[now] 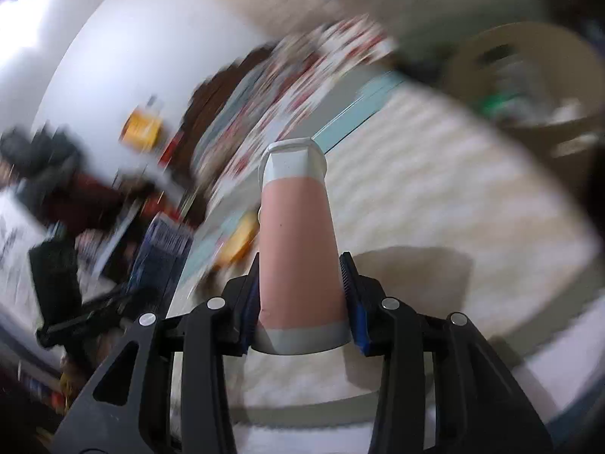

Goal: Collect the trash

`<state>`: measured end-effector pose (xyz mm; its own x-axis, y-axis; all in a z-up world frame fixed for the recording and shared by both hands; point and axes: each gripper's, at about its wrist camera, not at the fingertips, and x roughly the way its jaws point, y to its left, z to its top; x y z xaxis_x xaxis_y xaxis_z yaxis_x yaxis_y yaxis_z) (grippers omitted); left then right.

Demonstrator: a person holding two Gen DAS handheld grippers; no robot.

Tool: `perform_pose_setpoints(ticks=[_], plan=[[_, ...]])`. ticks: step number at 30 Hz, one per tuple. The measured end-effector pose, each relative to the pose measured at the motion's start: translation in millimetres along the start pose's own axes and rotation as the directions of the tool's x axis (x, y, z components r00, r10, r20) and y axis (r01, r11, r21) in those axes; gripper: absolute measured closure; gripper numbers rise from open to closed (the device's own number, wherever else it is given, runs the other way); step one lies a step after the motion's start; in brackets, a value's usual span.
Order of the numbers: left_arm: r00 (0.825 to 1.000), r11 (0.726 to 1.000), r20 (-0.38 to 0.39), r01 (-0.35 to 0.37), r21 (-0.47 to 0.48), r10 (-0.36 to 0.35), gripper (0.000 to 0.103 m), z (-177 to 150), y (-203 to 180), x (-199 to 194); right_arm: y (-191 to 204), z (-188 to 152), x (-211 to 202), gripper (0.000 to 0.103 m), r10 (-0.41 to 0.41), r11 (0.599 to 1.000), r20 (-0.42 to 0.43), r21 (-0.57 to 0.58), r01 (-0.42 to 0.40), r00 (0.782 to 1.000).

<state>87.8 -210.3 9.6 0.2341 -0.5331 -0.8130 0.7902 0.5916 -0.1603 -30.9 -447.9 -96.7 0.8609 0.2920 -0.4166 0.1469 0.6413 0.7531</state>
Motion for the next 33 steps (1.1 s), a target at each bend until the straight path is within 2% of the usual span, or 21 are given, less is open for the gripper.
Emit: perform_pose_setpoints(ticks=[4, 7, 9, 11, 12, 13, 14, 15, 17, 19, 21, 25, 27, 30, 33], plan=[[0.990, 0.983, -0.034, 0.139, 0.120, -0.136, 0.051, 69, -66, 53, -51, 35, -47, 0.061, -0.109, 0.990, 0.148, 0.105, 0.094, 0.983], [0.968, 0.961, -0.083, 0.247, 0.120, -0.239, 0.051, 119, -106, 101, -82, 62, -68, 0.061, -0.200, 0.974, 0.209, 0.152, 0.170, 0.957], [0.957, 0.954, -0.103, 0.281, 0.105, -0.271, 0.051, 146, -126, 130, -97, 81, -71, 0.060, -0.259, 0.961, 0.218, 0.153, 0.229, 0.941], [0.954, 0.951, -0.102, 0.292, 0.103, -0.282, 0.050, 169, -145, 157, -107, 97, -65, 0.057, -0.308, 0.949, 0.211, 0.135, 0.284, 0.928], [0.954, 0.950, -0.099, 0.294, 0.104, -0.284, 0.050, 179, -154, 171, -113, 104, -60, 0.052, -0.325, 0.944, 0.202, 0.125, 0.304, 0.924], [0.957, 0.954, -0.096, 0.283, 0.101, -0.274, 0.041, 189, -161, 188, -113, 108, -54, 0.032, -0.337, 0.940, 0.197, 0.118, 0.319, 0.921], [0.965, 0.963, -0.086, 0.253, 0.091, -0.246, 0.025, 194, -163, 197, -117, 113, -52, 0.025, -0.362, 0.932, 0.208, 0.113, 0.345, 0.909], [0.978, 0.977, -0.067, 0.201, 0.068, -0.196, 0.024, 197, -161, 207, -121, 117, -53, 0.025, -0.392, 0.920, 0.224, 0.112, 0.376, 0.892], [0.984, 0.986, -0.079, 0.162, 0.039, -0.158, 0.025, 196, -156, 220, -122, 115, -59, 0.025, -0.397, 0.917, 0.240, 0.126, 0.377, 0.886], [0.982, 0.985, -0.083, 0.170, 0.017, -0.168, 0.025, 187, -145, 220, -125, 109, -68, 0.025, -0.381, 0.924, 0.275, 0.149, 0.353, 0.883], [0.988, 0.989, -0.066, 0.142, 0.035, -0.139, 0.025, 179, -137, 211, -122, 99, -77, 0.025, -0.384, 0.923, 0.301, 0.156, 0.352, 0.873], [0.994, 0.993, -0.039, 0.101, 0.068, -0.098, 0.025, 144, -107, 171, -104, 91, -80, 0.027, -0.351, 0.936, 0.317, 0.147, 0.320, 0.881], [0.996, 0.994, -0.024, 0.087, 0.061, -0.086, 0.025, 125, -87, 144, -89, 87, -79, 0.028, -0.328, 0.944, 0.320, 0.126, 0.304, 0.889], [0.999, 0.998, 0.014, 0.052, 0.039, -0.053, 0.025, 89, -53, 101, -60, 81, -67, 0.029, -0.269, 0.963, 0.308, 0.069, 0.261, 0.912], [0.999, 1.000, 0.047, 0.013, -0.019, -0.012, 0.025, 50, -15, 60, -28, 76, -38, 0.032, -0.192, 0.980, 0.238, -0.011, 0.200, 0.952]])
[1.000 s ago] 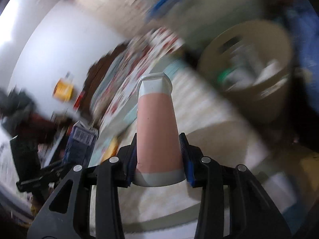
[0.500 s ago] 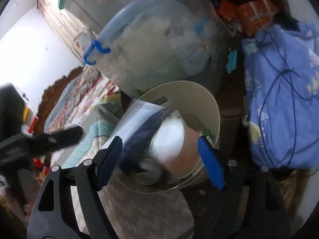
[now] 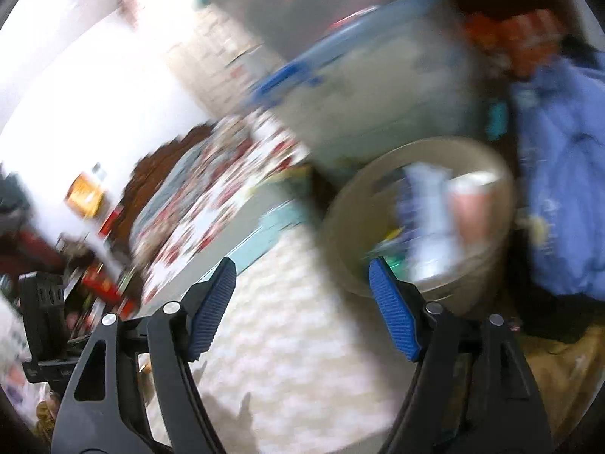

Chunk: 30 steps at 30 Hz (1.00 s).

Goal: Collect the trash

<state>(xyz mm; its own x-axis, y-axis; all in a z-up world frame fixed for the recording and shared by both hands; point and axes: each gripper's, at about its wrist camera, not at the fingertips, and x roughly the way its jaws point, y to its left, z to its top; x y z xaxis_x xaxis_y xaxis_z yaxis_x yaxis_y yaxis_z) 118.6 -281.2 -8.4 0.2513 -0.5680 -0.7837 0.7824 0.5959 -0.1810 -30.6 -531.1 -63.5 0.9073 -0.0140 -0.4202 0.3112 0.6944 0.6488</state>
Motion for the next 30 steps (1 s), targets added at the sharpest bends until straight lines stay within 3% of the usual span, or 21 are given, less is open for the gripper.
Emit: perform_pose_setpoints(ticks=[4, 6, 9, 11, 15, 18, 20, 21, 24, 25, 28, 29, 30], plan=[[0.992, 0.989, 0.062, -0.099, -0.107, 0.106, 0.025, -54, 62, -60, 56, -25, 43, 0.044, 0.109, 0.990, -0.165, -0.069, -0.122, 0.980], [0.983, 0.974, 0.071, -0.158, -0.162, 0.171, 0.025, -77, 88, -81, 81, -41, 67, 0.048, 0.167, 0.979, -0.267, -0.069, -0.191, 0.949], [0.973, 0.942, 0.065, -0.196, -0.272, 0.222, 0.025, -108, 131, -104, 126, -74, 108, 0.051, 0.252, 0.952, -0.427, -0.051, -0.301, 0.868], [0.969, 0.916, 0.045, -0.215, -0.339, 0.244, 0.027, -123, 157, -109, 147, -90, 127, 0.052, 0.244, 0.948, -0.475, -0.069, -0.312, 0.846], [0.974, 0.909, 0.046, -0.190, -0.370, 0.223, 0.030, -133, 173, -107, 175, -115, 152, 0.052, 0.235, 0.946, -0.537, -0.066, -0.317, 0.811], [0.978, 0.924, 0.044, -0.176, -0.339, 0.202, 0.030, -131, 171, -97, 186, -124, 157, 0.052, 0.205, 0.952, -0.549, -0.081, -0.296, 0.810], [0.982, 0.929, 0.031, -0.164, -0.332, 0.185, 0.037, -125, 172, -86, 195, -129, 148, 0.052, 0.155, 0.952, -0.516, -0.150, -0.267, 0.843], [0.984, 0.929, 0.029, -0.157, -0.336, 0.176, 0.038, -127, 175, -85, 208, -130, 137, 0.052, 0.136, 0.931, -0.485, -0.236, -0.279, 0.864], [0.990, 0.923, 0.032, -0.116, -0.366, 0.137, 0.043, -129, 183, -82, 235, -144, 128, 0.057, 0.131, 0.880, -0.490, -0.344, -0.329, 0.862], [0.991, 0.921, 0.036, -0.104, -0.376, 0.126, 0.043, -131, 185, -82, 240, -147, 129, 0.067, 0.125, 0.868, -0.502, -0.362, -0.339, 0.856], [0.994, 0.908, 0.056, -0.067, -0.414, 0.099, 0.043, -140, 193, -90, 251, -167, 143, 0.072, 0.098, 0.862, -0.567, -0.363, -0.354, 0.818], [0.994, 0.901, 0.066, -0.054, -0.431, 0.091, 0.043, -145, 198, -96, 256, -178, 150, 0.073, 0.117, 0.864, -0.613, -0.325, -0.384, 0.781], [0.993, 0.897, 0.071, -0.050, -0.439, 0.090, 0.043, -148, 199, -100, 264, -192, 154, 0.073, 0.150, 0.854, -0.669, -0.284, -0.436, 0.728]])
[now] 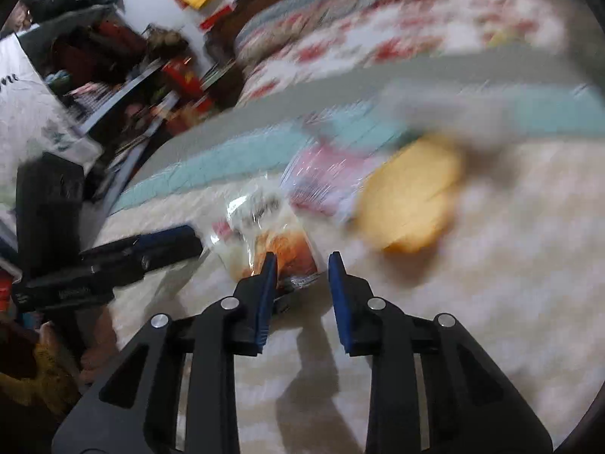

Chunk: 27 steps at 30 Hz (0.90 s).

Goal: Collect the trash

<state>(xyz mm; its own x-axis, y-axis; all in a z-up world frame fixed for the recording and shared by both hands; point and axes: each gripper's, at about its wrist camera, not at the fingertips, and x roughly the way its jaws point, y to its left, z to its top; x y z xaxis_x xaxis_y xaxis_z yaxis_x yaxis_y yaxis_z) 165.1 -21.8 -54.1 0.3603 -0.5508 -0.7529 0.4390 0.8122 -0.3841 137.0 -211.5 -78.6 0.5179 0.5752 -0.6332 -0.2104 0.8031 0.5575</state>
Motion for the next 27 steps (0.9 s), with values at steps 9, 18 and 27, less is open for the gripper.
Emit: perform_pose_setpoints(ticks=[9, 18, 27], plan=[[1.000, 0.996, 0.012, -0.009, -0.091, 0.010, 0.040, -11, 31, -26, 32, -12, 5, 0.070, 0.041, 0.994, -0.017, -0.102, -0.042, 0.999], [0.999, 0.987, 0.037, -0.014, -0.161, 0.021, 0.040, -22, 51, -46, 49, -31, 16, 0.071, -0.016, 0.972, -0.050, -0.235, 0.004, 0.999], [0.994, 0.979, 0.005, 0.105, -0.177, -0.106, 0.040, -32, 42, -48, 44, -38, 13, 0.073, 0.003, 0.975, -0.009, -0.223, -0.005, 1.000]])
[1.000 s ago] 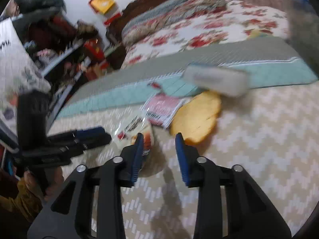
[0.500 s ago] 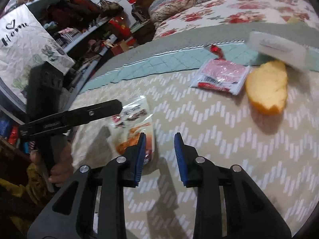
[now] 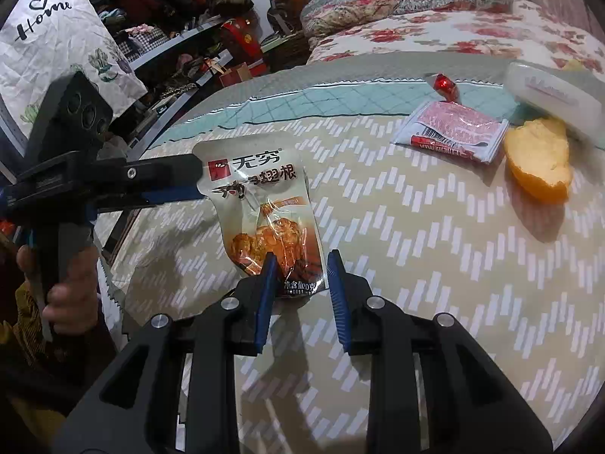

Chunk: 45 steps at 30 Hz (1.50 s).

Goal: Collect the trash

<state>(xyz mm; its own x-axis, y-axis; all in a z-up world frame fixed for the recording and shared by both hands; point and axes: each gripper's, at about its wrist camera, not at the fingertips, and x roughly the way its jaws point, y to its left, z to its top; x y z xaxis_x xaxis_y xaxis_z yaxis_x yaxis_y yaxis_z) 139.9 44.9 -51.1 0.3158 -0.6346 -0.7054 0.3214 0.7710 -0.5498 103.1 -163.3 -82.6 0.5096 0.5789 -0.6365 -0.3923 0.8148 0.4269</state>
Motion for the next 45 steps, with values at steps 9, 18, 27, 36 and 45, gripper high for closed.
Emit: perform_pose_setpoints(ticks=[9, 18, 27, 36, 45], plan=[[0.997, 0.999, -0.071, 0.033, -0.027, -0.035, 0.100, -3, -2, 43, -3, 23, -22, 0.070, -0.087, 0.995, 0.018, -0.048, 0.088, 0.996], [1.000, 0.998, -0.025, 0.018, -0.068, -0.019, 0.100, -11, 20, 23, -50, 121, 31, 0.053, -0.346, 0.936, -0.104, -0.111, 0.334, 0.933], [1.000, 0.999, 0.013, -0.028, -0.016, 0.028, 0.100, -13, 16, 7, -30, 85, 29, 0.053, -0.108, 0.993, -0.211, -0.066, 0.096, 0.972], [1.000, 1.000, -0.014, 0.016, -0.012, -0.016, 0.078, -11, 4, 18, -3, 13, -34, 0.028, -0.097, 0.991, -0.030, -0.099, 0.094, 0.995], [1.000, 1.000, -0.017, 0.004, 0.005, -0.004, 0.062, -12, -8, 23, -13, 12, -27, 0.025, -0.195, 0.976, -0.047, -0.106, 0.189, 0.980]])
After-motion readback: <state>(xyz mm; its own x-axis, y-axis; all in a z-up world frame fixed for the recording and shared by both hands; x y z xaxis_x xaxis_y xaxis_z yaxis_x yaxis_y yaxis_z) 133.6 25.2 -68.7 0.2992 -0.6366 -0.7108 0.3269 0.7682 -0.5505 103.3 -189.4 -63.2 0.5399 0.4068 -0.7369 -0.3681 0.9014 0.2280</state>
